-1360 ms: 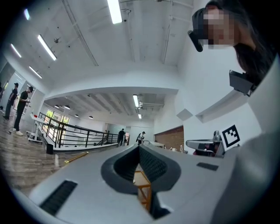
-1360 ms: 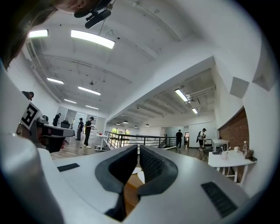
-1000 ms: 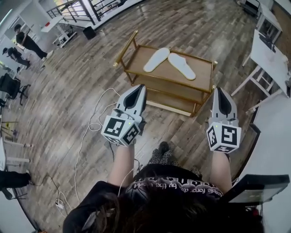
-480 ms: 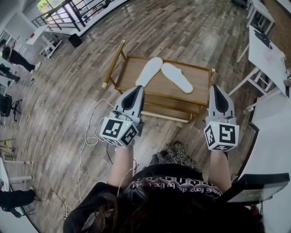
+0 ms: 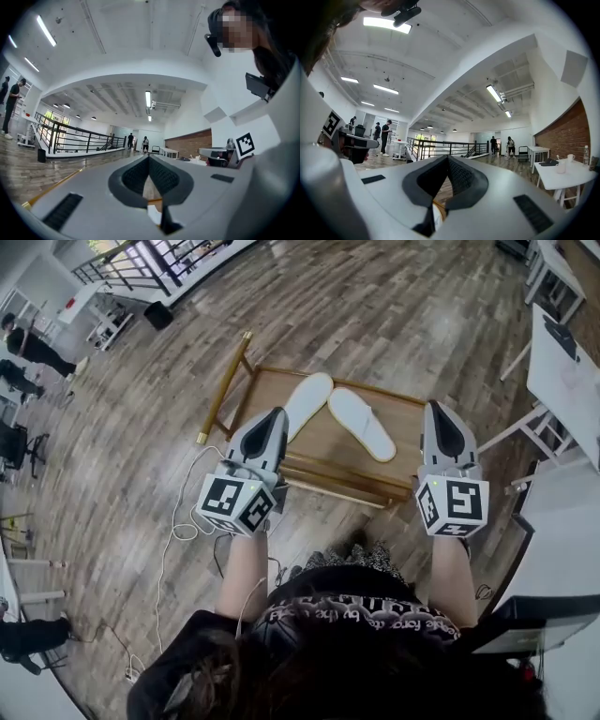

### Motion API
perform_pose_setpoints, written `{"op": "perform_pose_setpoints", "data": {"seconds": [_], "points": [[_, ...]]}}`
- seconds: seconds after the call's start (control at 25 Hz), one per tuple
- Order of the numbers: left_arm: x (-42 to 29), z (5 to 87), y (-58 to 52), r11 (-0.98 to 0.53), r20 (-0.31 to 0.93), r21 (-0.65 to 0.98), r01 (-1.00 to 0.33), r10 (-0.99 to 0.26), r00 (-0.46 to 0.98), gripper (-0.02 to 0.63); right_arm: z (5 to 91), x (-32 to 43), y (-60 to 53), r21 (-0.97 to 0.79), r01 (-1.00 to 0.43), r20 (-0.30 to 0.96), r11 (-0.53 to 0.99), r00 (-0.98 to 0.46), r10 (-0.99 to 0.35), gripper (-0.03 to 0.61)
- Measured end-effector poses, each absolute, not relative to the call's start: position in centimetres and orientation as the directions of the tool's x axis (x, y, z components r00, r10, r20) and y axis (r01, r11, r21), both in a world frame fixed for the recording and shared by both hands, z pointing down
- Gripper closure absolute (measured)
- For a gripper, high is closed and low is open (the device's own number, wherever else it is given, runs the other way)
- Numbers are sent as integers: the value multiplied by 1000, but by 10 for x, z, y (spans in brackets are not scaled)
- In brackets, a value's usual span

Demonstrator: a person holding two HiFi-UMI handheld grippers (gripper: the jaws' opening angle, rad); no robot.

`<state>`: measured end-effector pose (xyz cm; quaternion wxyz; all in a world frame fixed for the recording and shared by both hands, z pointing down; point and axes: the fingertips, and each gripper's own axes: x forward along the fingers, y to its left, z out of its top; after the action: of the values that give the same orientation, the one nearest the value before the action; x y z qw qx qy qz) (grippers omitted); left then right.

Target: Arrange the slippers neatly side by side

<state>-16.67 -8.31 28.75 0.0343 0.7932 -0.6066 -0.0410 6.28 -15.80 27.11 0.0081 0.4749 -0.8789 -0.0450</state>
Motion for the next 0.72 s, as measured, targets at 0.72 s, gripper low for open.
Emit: {"op": "perform_pose_setpoints", "data": {"seconds": [0.72], "points": [[-192, 336, -180, -281, 92, 149, -948, -951, 296, 612, 406, -17, -250, -38, -596, 328, 802, -766, -553, 574]]}}
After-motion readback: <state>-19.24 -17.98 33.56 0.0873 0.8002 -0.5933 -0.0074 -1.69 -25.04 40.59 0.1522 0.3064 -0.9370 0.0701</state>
